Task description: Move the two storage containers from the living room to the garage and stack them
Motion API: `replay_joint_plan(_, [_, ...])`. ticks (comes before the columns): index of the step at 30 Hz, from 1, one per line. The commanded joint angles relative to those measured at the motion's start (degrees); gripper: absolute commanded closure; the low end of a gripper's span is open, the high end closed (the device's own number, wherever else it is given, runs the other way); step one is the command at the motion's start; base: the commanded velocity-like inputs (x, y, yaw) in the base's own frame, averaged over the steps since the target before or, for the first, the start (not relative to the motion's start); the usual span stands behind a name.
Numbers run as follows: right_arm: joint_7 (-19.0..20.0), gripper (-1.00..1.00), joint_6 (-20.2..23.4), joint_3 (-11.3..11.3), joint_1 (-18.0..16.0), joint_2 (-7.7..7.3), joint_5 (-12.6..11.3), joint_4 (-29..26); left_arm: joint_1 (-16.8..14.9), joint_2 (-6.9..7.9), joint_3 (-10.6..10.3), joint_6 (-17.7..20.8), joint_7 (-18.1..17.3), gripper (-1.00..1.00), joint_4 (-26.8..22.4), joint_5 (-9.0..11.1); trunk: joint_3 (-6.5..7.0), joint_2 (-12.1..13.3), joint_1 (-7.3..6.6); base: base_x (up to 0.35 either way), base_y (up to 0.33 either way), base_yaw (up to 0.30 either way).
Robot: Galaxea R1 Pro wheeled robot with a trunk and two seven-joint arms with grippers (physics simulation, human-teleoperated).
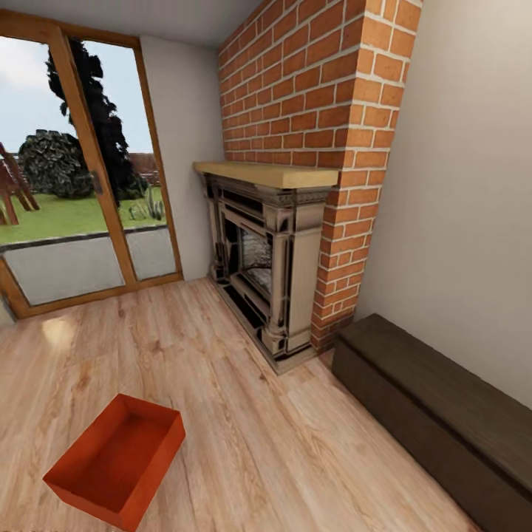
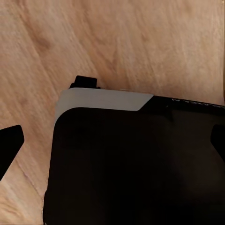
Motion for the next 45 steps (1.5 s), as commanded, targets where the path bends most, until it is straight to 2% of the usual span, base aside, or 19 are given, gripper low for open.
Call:
replay_joint_plan(1, [0.0, -1.00, -0.3, 0.4, -0.1, 0.05, -0.4, 0.2, -0.1, -0.01, 0.0, -0.2, -0.1, -1.00, 0.1, 0.4, -0.06, 0.0, 0.03, 0.292, -0.096, 0.271])
replay_joint_plan(45, [0.0, -1.00, -0.3, 0.4, -0.1, 0.05, -0.4, 0.2, -0.1, -0.01, 0.0, -0.2, -0.1, -1.00, 0.1, 0.5, -0.06, 0.0, 0.03, 0.300, -0.113, 0.271])
